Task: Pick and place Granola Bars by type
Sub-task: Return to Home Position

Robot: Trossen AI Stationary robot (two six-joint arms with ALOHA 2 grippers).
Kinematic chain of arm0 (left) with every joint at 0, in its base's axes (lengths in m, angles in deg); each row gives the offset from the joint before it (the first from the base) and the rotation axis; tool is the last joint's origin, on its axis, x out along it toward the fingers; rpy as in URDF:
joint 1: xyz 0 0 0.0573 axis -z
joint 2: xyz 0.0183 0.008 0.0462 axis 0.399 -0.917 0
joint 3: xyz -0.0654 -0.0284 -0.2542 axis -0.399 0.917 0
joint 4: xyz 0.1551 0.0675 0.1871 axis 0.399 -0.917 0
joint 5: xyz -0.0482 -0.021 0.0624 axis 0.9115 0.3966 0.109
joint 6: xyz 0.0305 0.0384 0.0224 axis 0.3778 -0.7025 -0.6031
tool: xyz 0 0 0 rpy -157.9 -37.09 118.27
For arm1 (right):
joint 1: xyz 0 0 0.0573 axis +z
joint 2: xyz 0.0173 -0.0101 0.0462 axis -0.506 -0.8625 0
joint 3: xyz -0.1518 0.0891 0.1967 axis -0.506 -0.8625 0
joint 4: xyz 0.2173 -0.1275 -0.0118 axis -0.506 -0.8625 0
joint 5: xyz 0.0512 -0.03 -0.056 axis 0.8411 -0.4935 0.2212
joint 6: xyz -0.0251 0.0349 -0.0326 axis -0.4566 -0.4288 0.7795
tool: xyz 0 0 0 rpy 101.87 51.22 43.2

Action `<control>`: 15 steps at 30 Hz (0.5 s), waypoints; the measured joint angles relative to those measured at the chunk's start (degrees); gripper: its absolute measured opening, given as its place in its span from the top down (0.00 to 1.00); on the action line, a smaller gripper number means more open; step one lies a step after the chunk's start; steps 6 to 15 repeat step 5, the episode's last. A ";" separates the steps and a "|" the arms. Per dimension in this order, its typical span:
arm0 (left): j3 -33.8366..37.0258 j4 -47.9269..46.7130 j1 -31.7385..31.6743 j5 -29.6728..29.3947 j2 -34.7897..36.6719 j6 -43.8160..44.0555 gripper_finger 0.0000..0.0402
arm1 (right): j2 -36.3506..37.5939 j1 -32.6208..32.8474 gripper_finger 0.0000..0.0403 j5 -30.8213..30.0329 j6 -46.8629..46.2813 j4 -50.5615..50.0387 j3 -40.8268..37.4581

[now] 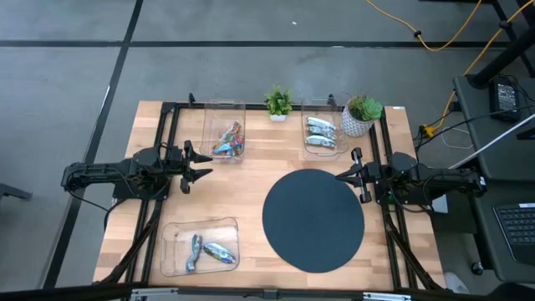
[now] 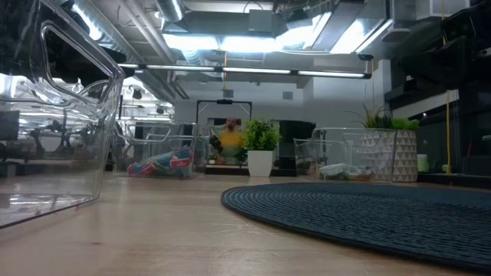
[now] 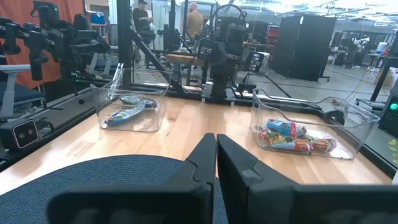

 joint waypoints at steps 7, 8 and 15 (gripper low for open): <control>0.00 0.00 0.00 0.00 0.00 0.00 0.52 | 0.00 0.00 0.96 0.00 0.00 0.00 0.00; 0.00 0.00 0.00 0.00 0.00 0.00 0.52 | 0.00 0.00 0.96 0.00 0.00 0.00 0.00; 0.00 0.00 0.00 0.00 0.00 0.00 0.52 | 0.00 0.00 0.96 0.00 0.00 0.00 0.00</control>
